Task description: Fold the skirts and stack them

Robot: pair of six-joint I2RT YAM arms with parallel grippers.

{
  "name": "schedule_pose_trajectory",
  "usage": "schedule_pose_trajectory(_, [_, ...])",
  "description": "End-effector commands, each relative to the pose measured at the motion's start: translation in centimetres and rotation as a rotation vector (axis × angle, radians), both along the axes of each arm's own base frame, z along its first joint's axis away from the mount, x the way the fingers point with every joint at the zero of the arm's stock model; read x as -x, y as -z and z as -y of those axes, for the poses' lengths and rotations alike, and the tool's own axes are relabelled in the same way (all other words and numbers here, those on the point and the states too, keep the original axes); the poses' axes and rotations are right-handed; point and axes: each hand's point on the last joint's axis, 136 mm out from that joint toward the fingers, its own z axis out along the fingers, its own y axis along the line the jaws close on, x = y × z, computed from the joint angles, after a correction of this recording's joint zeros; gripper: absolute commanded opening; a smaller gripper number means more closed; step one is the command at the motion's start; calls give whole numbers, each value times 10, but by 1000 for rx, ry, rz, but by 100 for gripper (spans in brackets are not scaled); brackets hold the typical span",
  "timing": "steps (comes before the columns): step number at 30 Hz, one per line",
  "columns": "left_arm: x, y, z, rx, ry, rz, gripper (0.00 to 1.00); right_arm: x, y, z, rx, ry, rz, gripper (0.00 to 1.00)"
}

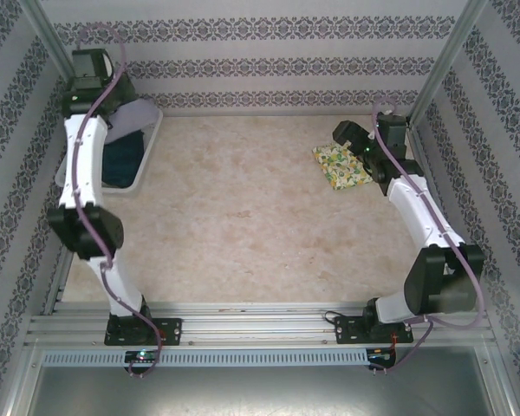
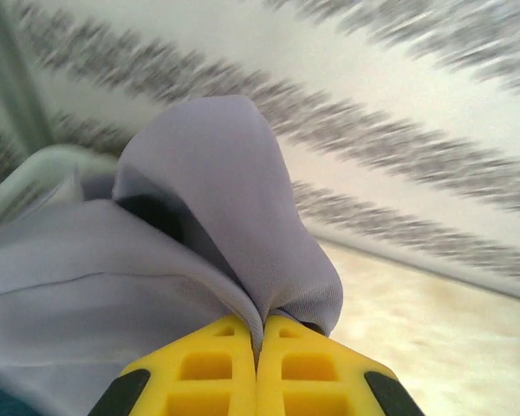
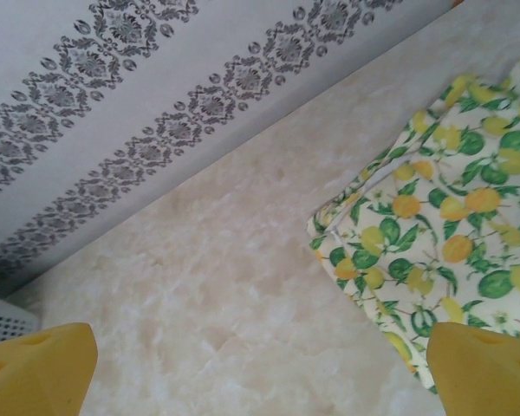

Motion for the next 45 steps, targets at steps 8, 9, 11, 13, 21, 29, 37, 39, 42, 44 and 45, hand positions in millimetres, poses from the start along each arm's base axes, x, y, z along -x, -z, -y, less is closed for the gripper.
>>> schedule_pose_trajectory(8, [108, -64, 182, -54, 517, 175, 0, 22, -42, 42, 89, 130, 336, 98])
schedule_pose_trajectory(9, [113, -53, 193, -32, 542, 151, 0, 26, -46, 43, 99, 122, 369, 98])
schedule_pose_trajectory(11, [123, -33, 219, 28, 629, 103, 0, 32, -45, 42, 108, 111, 376, 98])
schedule_pose_trajectory(13, [128, -19, 245, 118, 698, 74, 0, 32, -42, 30, 91, 34, 352, 98])
schedule_pose_trajectory(21, [96, 104, 317, 493, 811, -146, 2, 41, -4, -99, 132, -586, 285, 98])
schedule_pose_trajectory(29, [95, 217, 290, 454, 710, -342, 6, 81, 94, -171, 185, -940, 1, 98])
schedule_pose_trajectory(37, [139, 245, 216, 460, 495, -320, 23, 110, 141, -169, 121, -855, -194, 95])
schedule_pose_trajectory(39, [152, 262, 208, 446, 479, -395, 45, 120, 157, -152, 124, -741, -306, 92])
schedule_pose_trajectory(42, [163, 271, 201, 399, 466, -490, 100, 140, 175, -124, 101, -534, -471, 89])
schedule_pose_trajectory(44, [157, 249, 191, 331, 444, -421, 100, 155, 180, -122, 44, -487, -512, 87])
schedule_pose_trajectory(45, [152, 234, 181, 287, 406, -363, 100, 161, 182, -123, 18, -476, -519, 84])
